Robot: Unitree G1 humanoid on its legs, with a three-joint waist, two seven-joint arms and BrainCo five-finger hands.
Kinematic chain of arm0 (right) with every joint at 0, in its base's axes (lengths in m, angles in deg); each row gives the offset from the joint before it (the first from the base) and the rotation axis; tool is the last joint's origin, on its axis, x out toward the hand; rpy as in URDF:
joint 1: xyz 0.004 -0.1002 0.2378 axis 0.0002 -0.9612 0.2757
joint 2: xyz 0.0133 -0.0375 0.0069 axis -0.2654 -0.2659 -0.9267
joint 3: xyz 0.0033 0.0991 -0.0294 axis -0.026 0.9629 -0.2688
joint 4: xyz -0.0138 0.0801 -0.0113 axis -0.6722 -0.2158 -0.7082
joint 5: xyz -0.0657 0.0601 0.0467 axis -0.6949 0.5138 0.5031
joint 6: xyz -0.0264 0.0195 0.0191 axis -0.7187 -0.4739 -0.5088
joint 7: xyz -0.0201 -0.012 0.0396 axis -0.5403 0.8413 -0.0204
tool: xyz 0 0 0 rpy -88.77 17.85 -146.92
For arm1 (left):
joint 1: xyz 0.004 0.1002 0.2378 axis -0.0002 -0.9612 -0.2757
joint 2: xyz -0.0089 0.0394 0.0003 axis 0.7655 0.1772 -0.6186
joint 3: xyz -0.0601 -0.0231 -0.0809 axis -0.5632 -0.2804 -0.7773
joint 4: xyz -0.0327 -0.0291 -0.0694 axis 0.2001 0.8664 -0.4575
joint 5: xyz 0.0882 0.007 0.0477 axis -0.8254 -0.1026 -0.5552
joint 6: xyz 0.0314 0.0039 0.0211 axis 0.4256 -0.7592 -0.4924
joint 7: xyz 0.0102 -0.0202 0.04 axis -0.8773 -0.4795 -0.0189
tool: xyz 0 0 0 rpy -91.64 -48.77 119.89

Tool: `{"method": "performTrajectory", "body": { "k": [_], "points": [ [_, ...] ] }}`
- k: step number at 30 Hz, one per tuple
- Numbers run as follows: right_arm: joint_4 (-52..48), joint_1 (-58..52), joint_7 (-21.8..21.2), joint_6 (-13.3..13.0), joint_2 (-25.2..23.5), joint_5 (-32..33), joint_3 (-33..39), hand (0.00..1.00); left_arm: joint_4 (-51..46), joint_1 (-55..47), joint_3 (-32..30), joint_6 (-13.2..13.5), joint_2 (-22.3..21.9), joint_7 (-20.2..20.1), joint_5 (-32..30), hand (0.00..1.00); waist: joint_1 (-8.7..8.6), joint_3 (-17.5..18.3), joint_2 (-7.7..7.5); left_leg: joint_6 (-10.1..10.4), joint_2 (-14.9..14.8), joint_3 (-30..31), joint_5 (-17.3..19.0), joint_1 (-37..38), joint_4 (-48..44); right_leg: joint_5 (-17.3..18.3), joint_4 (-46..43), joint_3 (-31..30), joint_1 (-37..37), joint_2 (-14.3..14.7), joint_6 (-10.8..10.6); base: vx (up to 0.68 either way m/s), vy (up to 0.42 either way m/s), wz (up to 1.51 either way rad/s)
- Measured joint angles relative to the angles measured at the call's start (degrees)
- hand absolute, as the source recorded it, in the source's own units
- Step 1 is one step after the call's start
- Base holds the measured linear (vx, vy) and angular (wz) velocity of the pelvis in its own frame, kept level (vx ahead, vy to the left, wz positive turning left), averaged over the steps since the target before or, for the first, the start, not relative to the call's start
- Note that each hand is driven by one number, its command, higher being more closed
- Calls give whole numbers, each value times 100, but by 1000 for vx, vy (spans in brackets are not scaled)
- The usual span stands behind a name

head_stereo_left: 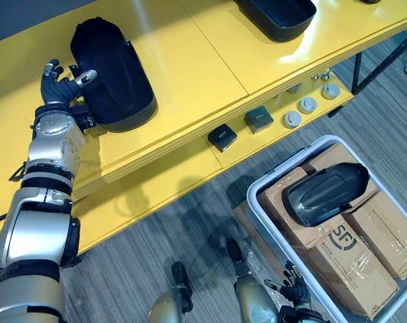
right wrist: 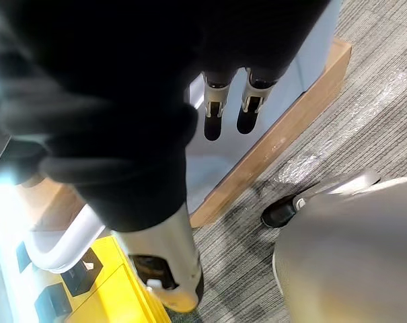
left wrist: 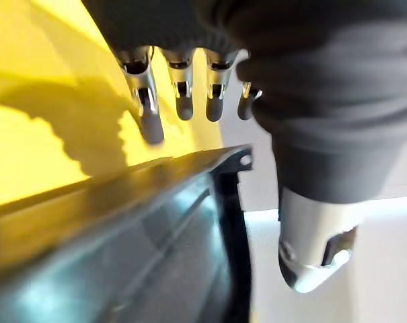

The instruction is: Walk over and take plastic housings, then place them on the shelf

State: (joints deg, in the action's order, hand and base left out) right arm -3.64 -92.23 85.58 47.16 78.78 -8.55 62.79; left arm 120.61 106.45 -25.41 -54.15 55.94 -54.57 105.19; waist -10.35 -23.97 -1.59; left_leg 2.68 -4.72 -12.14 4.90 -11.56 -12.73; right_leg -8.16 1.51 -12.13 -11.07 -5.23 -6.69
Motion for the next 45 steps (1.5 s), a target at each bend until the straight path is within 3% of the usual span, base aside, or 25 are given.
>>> {"method": "performTrajectory", "body": {
  "k": [2,3,4,5,8,10,11,14,16,18,21,24,28,31,34,36,41,43,45],
  "points": [
    [-133,-6,5,5,10,-11,-77,0,-46,46,-2,0,0,47,3,0,2,1,-1,6,5,-1,-5,49,44,1,2,0,26,0,1,-15,39,1],
    [-1794,-21,18,-64,13,-460,-322,0,-482,45,-20,3,-195,307,-139,0,-3,53,-6,10,18,6,-21,125,116,-1,61,17,113,-17,4,-18,94,4],
    [-2026,-19,20,-173,28,-556,-315,0,-476,40,-22,1,-301,370,-208,0,8,114,-9,11,20,20,-26,136,135,-6,98,32,141,-20,9,-4,89,8],
    [-2114,-14,20,-236,42,-660,-311,100,-476,41,-23,1,-343,379,-230,0,4,143,-12,10,20,45,-32,142,137,-7,109,52,162,-18,10,32,42,7],
    [-2476,-3,73,-200,74,-679,-352,100,-453,37,-29,-1,-492,460,-325,0,11,241,-6,6,46,118,-64,190,175,-8,196,111,271,-53,11,39,36,9],
    [-3662,-41,77,-188,398,-919,-666,100,-448,15,-33,-12,-719,481,-467,0,20,347,-23,4,88,165,-123,389,375,-7,292,205,460,-100,11,44,39,16],
    [-4278,95,-24,-368,684,-1118,-906,100,-455,-51,-54,-22,-853,511,-772,0,52,483,-50,12,92,192,-142,499,475,-5,320,228,546,-95,10,38,28,10],
    [-4614,629,-222,-741,1006,-1205,-1374,100,-763,-472,-358,-47,-1158,671,-1369,0,131,884,-59,37,78,350,-197,566,556,15,321,424,637,-71,14,48,14,21],
    [-4339,987,-358,-791,1036,-1116,-1714,100,-1611,-1034,-626,-82,-1358,951,-1887,0,268,987,-63,46,80,460,-227,646,663,42,320,543,721,-62,27,15,20,24],
    [-3720,1388,-549,-792,973,-1065,-2077,100,-3031,-2055,-981,-111,-1708,1246,-2563,0,522,1099,-45,50,141,583,-315,655,777,72,317,734,735,-64,40,-5,21,31],
    [-2904,1941,-608,-780,589,-1031,-2016,100,-4684,-3505,-1418,-121,-2221,1424,-3152,0,717,1156,-42,52,194,779,-426,634,942,116,312,950,744,-104,49,-22,17,37],
    [-1784,2780,-347,-768,32,-635,-1517,100,-5805,-4862,-1730,-171,-2952,1627,-3699,0,1023,1201,-36,79,235,1002,-501,452,967,134,287,1191,674,-131,76,-41,14,39],
    [-1085,3496,-70,-765,-187,-595,-1325,100,-6866,-5718,-1843,-114,-3297,1764,-3971,0,1276,1204,-32,83,258,1136,-563,280,954,173,168,1341,527,-148,125,-24,13,25],
    [-740,3798,64,-765,-368,-507,-1327,100,-7763,-6461,-1754,305,-3412,1709,-4006,0,1302,1203,-28,68,290,1180,-573,240,938,173,165,1390,519,-184,124,20,28,8],
    [-198,4232,314,-772,-468,-406,-1318,100,-8519,-7400,-1133,1119,-3607,1516,-3788,0,1402,1195,-14,69,302,1223,-568,127,881,180,169,1437,464,-197,132,20,24,9],
    [-63,4417,428,-774,-493,-409,-1329,100,-8580,-7744,-885,1423,-3718,1439,-3790,0,1507,1158,47,71,298,1248,-567,84,851,180,168,1464,455,-192,133,5,14,6],
    [790,5453,736,-793,-527,-424,-1107,100,-8537,-8398,-406,1705,-3940,1130,-3212,0,1619,1045,213,103,286,1394,-547,-52,794,190,173,1614,428,-192,143,-7,7,11],
    [907,5660,833,-794,-491,-423,-933,100,-8519,-8420,-351,1752,-3939,1057,-3096,0,1640,1018,220,100,285,1440,-551,-124,756,187,174,1663,398,-188,138,-15,13,21],
    [1091,5920,952,-792,-319,-423,-755,100,-8397,-8430,-279,1764,-3943,939,-2857,0,1766,928,235,88,289,1477,-558,-131,736,184,174,1705,420,-188,133,-2,16,12]
  ]
}}
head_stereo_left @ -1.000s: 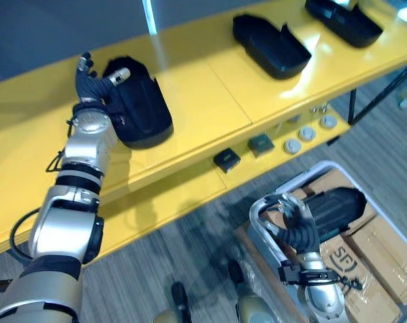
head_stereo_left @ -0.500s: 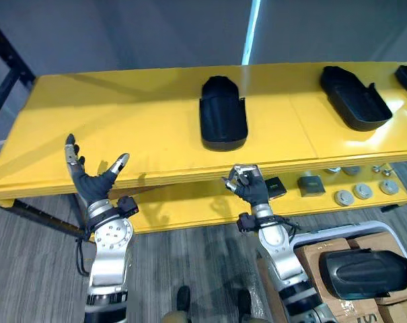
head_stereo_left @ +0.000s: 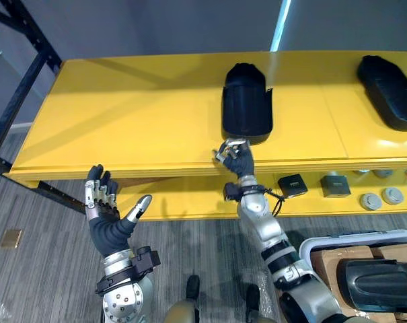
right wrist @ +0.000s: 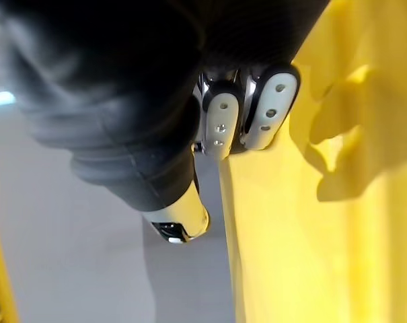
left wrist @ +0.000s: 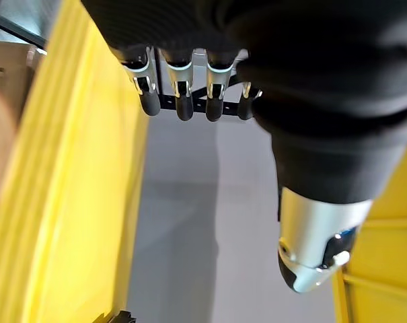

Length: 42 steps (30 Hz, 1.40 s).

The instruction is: Walk over and take plastic housings, then place them on the shelf

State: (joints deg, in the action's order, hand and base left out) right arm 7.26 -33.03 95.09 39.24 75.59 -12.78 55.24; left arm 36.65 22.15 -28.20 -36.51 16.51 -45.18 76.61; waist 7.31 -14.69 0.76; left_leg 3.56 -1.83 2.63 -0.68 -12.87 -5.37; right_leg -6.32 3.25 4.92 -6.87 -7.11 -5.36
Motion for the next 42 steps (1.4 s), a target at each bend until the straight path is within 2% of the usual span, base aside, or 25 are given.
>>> {"method": "performTrajectory", "body": {
  "k": [8,12,21,23,26,27,30,32,35,36,37,39,40,41,42],
  "points": [
    [103,491,299,3,421,-8,185,100,76,-57,34,0,1,-244,233,0,64,-260,28,-3,29,131,-2,-105,-31,31,14,123,-9,-9,-6,9,8,7],
    [412,853,488,28,581,0,665,100,77,-57,38,0,0,-289,309,0,85,-407,81,-10,52,234,-9,-151,-40,47,13,225,-2,-16,-4,1,5,12],
    [546,1140,520,31,730,15,727,100,76,16,167,-3,-2,-324,308,0,87,-533,86,-14,74,241,-8,-167,-39,69,10,235,-15,-35,-6,0,0,0],
    [243,955,511,38,642,20,716,100,77,80,202,-7,-2,-327,307,0,76,-544,82,-14,72,239,-7,-167,-40,73,10,235,-14,-33,-3,0,0,0],
    [-948,32,442,44,420,19,531,100,83,246,194,-8,-1,-328,305,0,33,-547,75,-17,66,224,-3,-146,-45,79,4,228,-2,-29,3,6,0,-2],
    [-1528,-462,354,46,313,20,355,0,85,303,182,-10,1,-331,304,0,-36,-548,68,-23,58,191,9,-113,-46,79,-5,207,14,-27,3,25,3,-12],
    [-2802,-1596,11,38,95,19,-12,0,93,379,125,-16,16,-350,302,0,-202,-526,-14,-32,-15,-60,145,182,-46,83,-41,5,145,6,4,36,7,-45],
    [-3807,-2464,-268,-25,11,24,-60,0,92,345,122,-19,68,-403,300,0,-374,-382,-219,-26,-69,-426,328,436,-69,189,-126,-329,182,25,-16,57,39,-91],
    [-4670,-3673,-677,-160,12,229,741,0,111,325,135,-68,117,-594,299,0,-692,12,-557,-6,-217,-1070,586,721,-173,260,-268,-972,90,150,-18,72,58,-107],
    [-4735,-4043,-727,-191,13,263,1105,0,142,351,141,-69,123,-641,299,0,-827,111,-600,-7,-250,-1192,652,781,-240,257,-268,-1094,111,186,-19,75,42,-78],
    [-4743,-4236,-748,-194,9,263,1359,0,177,362,142,-69,119,-672,299,0,-897,165,-613,-6,-265,-1227,686,830,-277,255,-266,-1142,141,203,-18,86,38,-55],
    [-4757,-5250,-780,-179,-22,274,2444,0,394,493,216,-71,61,-826,299,0,-1258,387,-563,12,-336,-1410,775,1030,-334,254,-255,-1249,270,264,-20,118,29,-43],
    [-4759,-5336,-784,-179,-33,274,2530,0,415,501,223,-71,52,-838,299,0,-1298,408,-558,13,-344,-1431,781,1050,-336,254,-256,-1258,281,273,-20,104,8,-44],
    [-4803,-5688,-782,-168,-100,269,2820,0,526,541,268,-73,24,-875,299,0,-1416,520,-535,33,-402,-1600,824,1152,-334,253,-263,-1393,296,334,-20,54,10,-83],
    [-4857,-5924,-784,-145,-179,253,2940,0,610,563,253,-73,-5,-903,302,0,-1460,599,-518,79,-498,-1915,930,1307,-388,231,-266,-1689,300,428,-27,55,10,-109]
  ]
}}
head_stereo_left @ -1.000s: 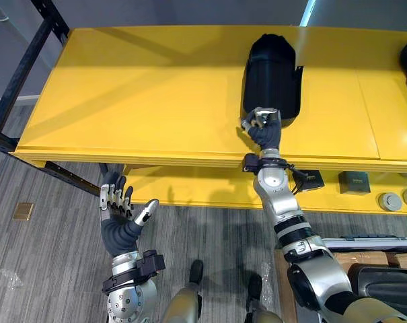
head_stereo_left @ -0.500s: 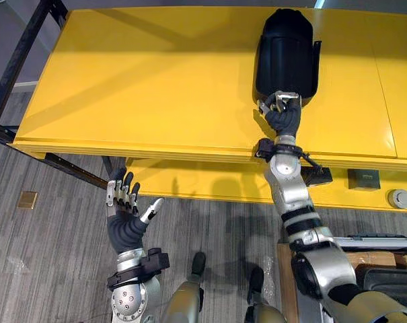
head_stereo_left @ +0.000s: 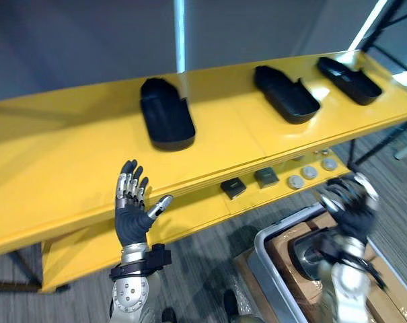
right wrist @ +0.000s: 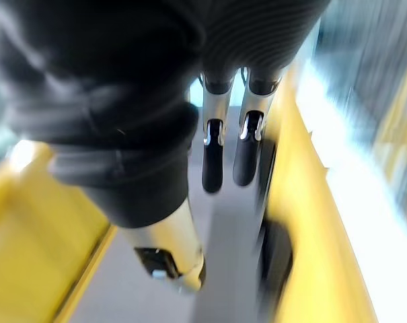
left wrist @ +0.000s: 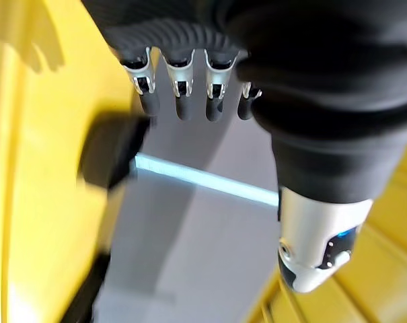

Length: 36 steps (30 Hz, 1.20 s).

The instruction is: Walk over and take plastic housings, then place them on the shelf

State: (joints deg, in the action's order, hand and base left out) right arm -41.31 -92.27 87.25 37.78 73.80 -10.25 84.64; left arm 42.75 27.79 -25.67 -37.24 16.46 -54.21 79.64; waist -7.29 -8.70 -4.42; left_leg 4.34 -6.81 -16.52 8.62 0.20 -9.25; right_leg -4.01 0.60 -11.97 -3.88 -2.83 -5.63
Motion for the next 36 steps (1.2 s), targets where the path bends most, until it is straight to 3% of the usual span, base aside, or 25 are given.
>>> {"method": "performTrajectory", "body": {
  "k": [1,3,4,5,6,7,9,10,12,14,15,16,17,19,21,22,24,25,26,28,30,33,36],
  "points": [
    [-16,-74,-1,3,-41,-2,5,0,51,33,1,0,1,-17,0,0,-16,33,11,13,-61,-164,65,52,-87,-7,0,-162,1,58,3,19,2,-158],
    [112,-215,-4,10,-51,-4,-111,0,223,115,-13,-4,-17,-38,-4,0,-47,118,157,97,-422,-782,540,162,-809,-153,-2,-953,-35,426,10,-5,5,-185],
    [239,-202,-4,9,-37,-4,-163,0,245,125,-31,-7,-37,-45,-5,0,-43,133,191,44,-493,-770,651,158,-1049,-207,-9,-1197,-60,540,-1,-52,13,-189],
    [508,-148,-3,10,-12,-2,-262,0,241,123,-121,-10,-80,-53,-9,0,3,153,230,-90,-534,-493,787,115,-1358,-270,-30,-1581,-110,673,-6,-114,8,-223],
    [1026,1,8,22,77,0,-425,0,241,126,-237,-11,-164,-56,-16,0,42,122,364,-336,-391,638,1080,-40,-1801,-302,-133,-2144,-223,911,-23,-143,16,-216],
    [1206,28,12,29,138,1,-473,0,239,129,-246,-11,-208,-55,-17,0,61,101,463,-367,-256,1246,1279,-98,-1925,-237,-158,-2297,-274,1000,-44,-190,67,-206],
    [1529,-49,25,138,318,6,-671,0,238,138,-209,-9,-387,-55,-67,0,206,74,808,-170,125,2874,1750,-90,-1998,-256,-397,-2431,-612,1232,-50,-229,164,-161],
    [1490,-140,15,190,256,14,-853,0,235,168,-212,-3,-457,-53,-72,0,201,38,855,-253,316,2932,1908,-129,-2114,-290,-583,-2544,-761,1223,-132,-202,188,-113],
    [1073,-543,-2,218,85,16,-1124,0,192,189,-122,21,-497,-52,-130,0,249,-17,757,-346,560,2685,1841,-248,-2225,-350,-650,-2742,-924,1086,-189,-198,206,-66],
    [807,-617,-80,215,-9,30,-1382,0,86,181,-97,42,-500,-49,-134,0,397,-36,686,-499,697,2294,1736,-438,-2307,-462,-348,-2373,-1134,735,159,-224,219,-90],
    [907,-422,-131,218,-20,77,-1494,0,83,193,-120,53,-526,-47,-149,0,523,-55,775,-610,598,2012,1599,-503,-2228,-72,-239,-1435,-1347,501,729,-186,171,-104],
    [965,-313,-153,221,-42,125,-1555,0,73,201,-131,65,-512,-48,-189,0,598,-108,796,-626,484,1818,1537,-504,-2163,-21,-357,-753,-1484,422,654,-239,237,-136],
    [1185,-105,-209,229,-57,138,-1671,0,72,186,-254,72,-504,-52,-238,0,734,-149,791,-582,288,1543,1385,-495,-1983,-61,-810,402,-1652,322,619,-167,164,-127],
    [1708,316,-266,275,-58,75,-1702,0,68,182,-607,75,-514,-48,-89,0,888,-185,829,-472,-29,1195,1046,-373,-1516,202,-2109,1509,-1587,110,543,-147,109,-108],
    [2131,583,-288,275,-57,-1,-1713,0,65,124,-802,101,-507,-34,54,0,908,-172,793,-396,-136,1012,918,-296,-1288,650,-2592,1931,-1127,-303,468,-35,-20,-61],
    [2250,647,-302,276,-58,-4,-1719,0,66,108,-827,112,-505,-30,89,0,907,-165,778,-365,-162,950,898,-301,-1247,706,-2596,2015,-945,-433,417,20,-102,-64],
    [2452,732,-361,315,-58,-4,-1736,0,60,103,-849,115,-482,-31,166,0,971,-183,615,-162,-169,701,779,-304,-1024,973,-1876,2051,-483,-577,15,29,-196,-58],
    [2455,740,-381,330,-46,-4,-1731,0,62,95,-849,113,-493,-32,202,0,968,-200,583,-111,-158,650,744,-306,-963,1032,-1695,2066,-443,-575,-72,30,-241,-46],
    [2476,746,-405,365,13,-4,-1723,0,72,49,-886,104,-567,-34,224,0,963,-217,627,-44,-203,567,682,-316,-877,1029,-1428,2060,-409,-490,-48,45,-224,-44],
    [2574,724,-416,446,182,-4,-1720,0,73,-37,-911,78,-663,-54,210,0,946,-196,713,-8,-468,579,552,-365,-679,699,-838,2021,-348,-116,176,58,-216,-46],
    [2655,744,-408,470,293,-5,-1704,0,150,-35,-1007,55,-689,-48,151,0,946,-216,709,36,-603,659,503,-422,-652,561,-579,2042,-297,52,271,49,-152,-12],
    [2751,890,-333,502,399,-10,-1677,0,570,59,-1075,33,-688,-11,45,0,935,-393,744,147,-513,1016,254,-543,-619,557,-552,2286,-208,-25,278,20,-73,49],
    [3213,1736,85,568,447,-84,-1412,0,1364,389,-1074,-26,-678,158,-120,0,837,-589,858,196,-295,1035,-111,-851,-425,551,-514,2972,-201,-299,266,-19,1,104]
  ]
}}
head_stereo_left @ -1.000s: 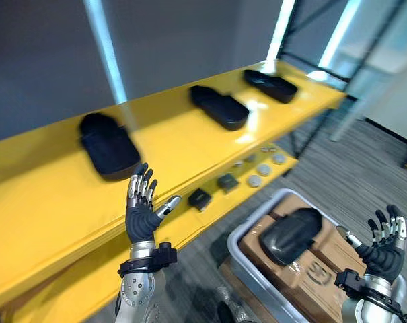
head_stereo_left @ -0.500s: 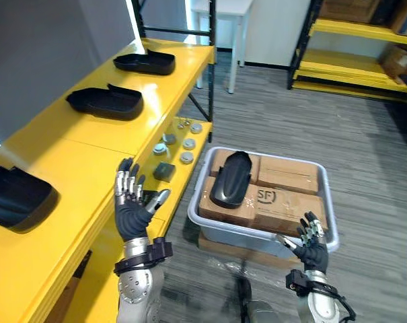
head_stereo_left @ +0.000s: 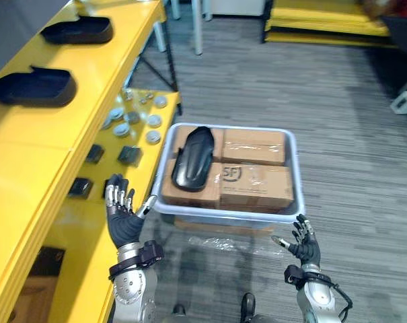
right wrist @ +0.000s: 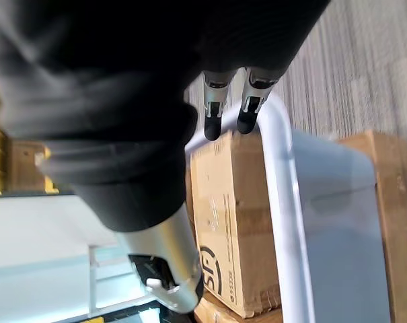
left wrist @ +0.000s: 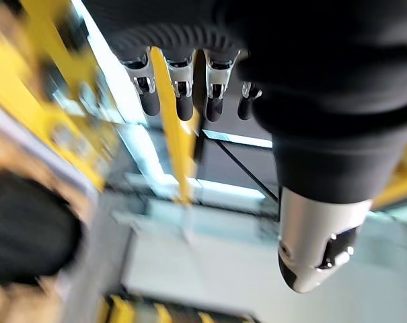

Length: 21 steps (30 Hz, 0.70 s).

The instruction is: Walk over and take plastic housings, then place them on the shelf

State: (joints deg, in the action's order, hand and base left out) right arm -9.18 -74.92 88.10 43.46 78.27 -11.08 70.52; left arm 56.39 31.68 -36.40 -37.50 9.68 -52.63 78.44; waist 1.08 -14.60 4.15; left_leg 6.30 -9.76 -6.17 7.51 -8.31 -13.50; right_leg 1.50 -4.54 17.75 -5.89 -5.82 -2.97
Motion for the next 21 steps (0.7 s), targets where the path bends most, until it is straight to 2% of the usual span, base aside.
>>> {"method": "performTrajectory", "body": {
  "k": [1,4,7,9,13,18,21],
  "points": [
    [97,210,67,8,5,-35,20,0,123,10,0,-26,0,18,-58,0,10,-37,32,-18,11,5,-18,1,92,-4,16,46,0,-7,-6,-41,45,67],
    [704,1407,402,31,86,-190,39,0,863,31,126,-162,96,111,-640,0,193,-293,75,-49,136,175,-234,-110,275,-124,186,233,24,-103,-58,-78,44,43],
    [1525,2794,740,110,300,-398,47,0,1507,-33,426,-271,214,171,-1127,0,435,-495,118,-63,216,251,-368,-221,352,-299,413,342,46,-142,-60,-73,26,23],
    [2121,3963,996,166,498,-402,71,0,1934,-22,507,-298,307,178,-1226,0,527,-741,135,-65,253,291,-455,-291,365,-385,456,366,21,-164,-50,-95,31,8],
    [3050,5609,1347,221,1029,-398,191,0,2523,14,634,-297,479,182,-1220,0,707,-929,153,-92,275,291,-557,-655,376,-625,609,355,-279,-153,-27,-95,21,3],
    [3988,6560,1607,278,1411,-401,219,0,3432,251,832,-297,577,182,-1134,0,892,-1022,152,-138,275,273,-590,-966,367,-781,607,309,-615,-144,-2,-62,22,-5],
    [4514,6961,1805,418,1538,-402,221,0,3720,343,880,-290,572,183,-1116,0,956,-1145,147,-160,276,277,-604,-1124,311,-858,607,290,-759,-134,24,-53,10,-3]
  ]
}}
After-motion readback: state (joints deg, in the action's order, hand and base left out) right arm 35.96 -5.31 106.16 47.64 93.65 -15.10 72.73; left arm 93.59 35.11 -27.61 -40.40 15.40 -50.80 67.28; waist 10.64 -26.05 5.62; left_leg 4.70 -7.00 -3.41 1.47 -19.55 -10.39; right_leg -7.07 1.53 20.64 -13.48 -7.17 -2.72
